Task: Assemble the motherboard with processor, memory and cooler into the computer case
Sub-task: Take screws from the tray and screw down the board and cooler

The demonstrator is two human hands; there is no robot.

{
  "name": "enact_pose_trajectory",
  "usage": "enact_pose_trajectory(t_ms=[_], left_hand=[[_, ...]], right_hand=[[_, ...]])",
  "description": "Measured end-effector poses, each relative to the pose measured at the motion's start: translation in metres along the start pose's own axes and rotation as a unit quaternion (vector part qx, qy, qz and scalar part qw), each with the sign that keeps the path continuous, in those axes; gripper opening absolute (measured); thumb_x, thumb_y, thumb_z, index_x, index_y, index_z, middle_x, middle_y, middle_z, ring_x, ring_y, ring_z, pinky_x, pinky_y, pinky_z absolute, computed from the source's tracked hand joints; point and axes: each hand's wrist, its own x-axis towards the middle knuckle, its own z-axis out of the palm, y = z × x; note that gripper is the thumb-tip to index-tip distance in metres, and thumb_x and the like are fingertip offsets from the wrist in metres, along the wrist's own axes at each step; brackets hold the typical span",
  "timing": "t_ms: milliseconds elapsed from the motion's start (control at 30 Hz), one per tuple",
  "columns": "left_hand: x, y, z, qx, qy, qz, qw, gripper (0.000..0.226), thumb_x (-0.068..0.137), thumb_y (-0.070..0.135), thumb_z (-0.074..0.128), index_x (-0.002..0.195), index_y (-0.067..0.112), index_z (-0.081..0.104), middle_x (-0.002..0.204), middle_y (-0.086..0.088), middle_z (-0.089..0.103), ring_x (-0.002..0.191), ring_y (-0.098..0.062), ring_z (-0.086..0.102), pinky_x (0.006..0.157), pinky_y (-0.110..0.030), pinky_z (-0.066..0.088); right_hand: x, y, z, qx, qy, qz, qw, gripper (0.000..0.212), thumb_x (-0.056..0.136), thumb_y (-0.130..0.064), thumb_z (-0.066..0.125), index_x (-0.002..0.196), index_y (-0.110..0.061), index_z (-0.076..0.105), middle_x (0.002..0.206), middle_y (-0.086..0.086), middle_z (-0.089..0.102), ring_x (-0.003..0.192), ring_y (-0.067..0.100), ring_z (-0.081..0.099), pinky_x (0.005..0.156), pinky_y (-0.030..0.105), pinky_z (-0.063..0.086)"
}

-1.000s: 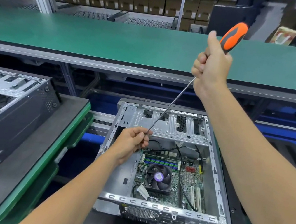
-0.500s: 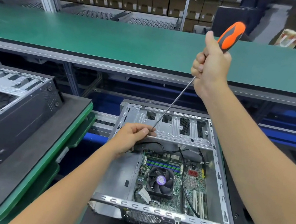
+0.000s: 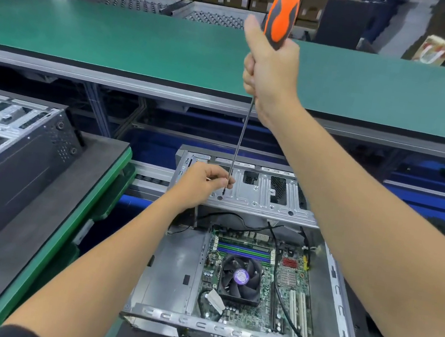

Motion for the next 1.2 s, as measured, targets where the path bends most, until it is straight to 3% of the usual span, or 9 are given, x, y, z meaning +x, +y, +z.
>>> enact_pose_trajectory(t_ms=[267, 467, 600, 700, 800, 900, 1033, 1200], left_hand=[[0.001, -0.017, -0.001, 0.022, -0.014, -0.013, 1.0, 0.021, 0.093, 0.0, 0.052, 0.089, 0.01, 0.07, 0.09, 0.01, 0.068, 0.082, 0.013, 0.061, 0.072, -0.006, 0.046], [0.002, -0.021, -0.002, 0.046, -0.034, -0.01, 0.998, 0.031, 0.092, 0.001, 0.053, 0.077, 0.024, 0.066, 0.093, 0.01, 0.07, 0.081, 0.007, 0.061, 0.069, -0.008, 0.046], [0.0, -0.021, -0.003, 0.028, -0.041, 0.006, 0.999, 0.029, 0.089, 0.008, 0.06, 0.076, 0.033, 0.064, 0.094, 0.006, 0.071, 0.075, -0.003, 0.064, 0.067, -0.01, 0.047], [0.0, -0.02, -0.004, 0.01, -0.031, 0.005, 0.999, 0.017, 0.088, 0.018, 0.064, 0.079, 0.033, 0.066, 0.094, 0.003, 0.072, 0.068, 0.0, 0.062, 0.064, -0.01, 0.046], [0.0, -0.024, 0.0, 0.022, -0.015, 0.003, 1.0, 0.024, 0.087, 0.019, 0.065, 0.069, 0.035, 0.064, 0.093, 0.004, 0.072, 0.059, 0.005, 0.055, 0.062, -0.012, 0.044], [-0.001, -0.024, 0.005, 0.034, -0.002, 0.002, 0.999, 0.029, 0.087, 0.02, 0.065, 0.062, 0.035, 0.061, 0.092, 0.004, 0.072, 0.057, 0.005, 0.049, 0.063, -0.019, 0.046], [-0.003, -0.021, 0.005, 0.051, -0.006, -0.003, 0.999, 0.022, 0.089, 0.02, 0.064, 0.071, 0.034, 0.064, 0.087, 0.002, 0.07, 0.055, 0.006, 0.047, 0.059, -0.016, 0.04], [-0.003, -0.022, 0.005, 0.062, -0.007, -0.014, 0.998, 0.006, 0.086, 0.016, 0.068, 0.085, 0.019, 0.073, 0.069, 0.014, 0.064, 0.054, 0.008, 0.05, 0.054, -0.005, 0.036]], right_hand=[[0.0, 0.02, 0.006, -0.011, 0.004, 0.019, 1.0, 0.046, 0.096, -0.025, 0.06, 0.062, -0.021, 0.028, 0.055, 0.006, 0.024, 0.04, 0.015, 0.018, 0.038, 0.019, 0.022], [-0.004, 0.026, 0.008, -0.029, -0.006, 0.021, 0.999, 0.047, 0.096, -0.025, 0.059, 0.062, -0.021, 0.027, 0.056, 0.006, 0.024, 0.042, 0.015, 0.019, 0.038, 0.02, 0.022], [-0.012, 0.04, 0.007, -0.043, -0.006, 0.032, 0.999, 0.047, 0.096, -0.023, 0.058, 0.062, -0.021, 0.025, 0.057, 0.006, 0.021, 0.041, 0.015, 0.018, 0.039, 0.019, 0.021], [-0.021, 0.057, 0.007, -0.058, -0.006, 0.04, 0.997, 0.049, 0.097, -0.022, 0.057, 0.06, -0.02, 0.026, 0.056, 0.005, 0.023, 0.039, 0.016, 0.019, 0.039, 0.019, 0.021], [-0.03, 0.072, 0.006, -0.077, -0.011, 0.039, 0.996, 0.048, 0.097, -0.023, 0.057, 0.06, -0.019, 0.026, 0.056, 0.006, 0.023, 0.043, 0.018, 0.019, 0.04, 0.021, 0.022], [-0.039, 0.084, 0.004, -0.099, -0.025, 0.031, 0.994, 0.045, 0.097, -0.026, 0.057, 0.061, -0.008, 0.035, 0.057, 0.01, 0.025, 0.047, 0.021, 0.023, 0.043, 0.025, 0.023], [-0.05, 0.098, 0.0, -0.12, -0.039, 0.028, 0.992, 0.053, 0.098, -0.027, 0.055, 0.063, 0.006, 0.035, 0.058, 0.013, 0.028, 0.053, 0.026, 0.024, 0.048, 0.031, 0.025], [-0.059, 0.108, -0.003, -0.13, -0.03, 0.034, 0.99, 0.051, 0.099, -0.028, 0.054, 0.062, 0.005, 0.039, 0.059, 0.012, 0.032, 0.055, 0.027, 0.027, 0.049, 0.031, 0.027]])
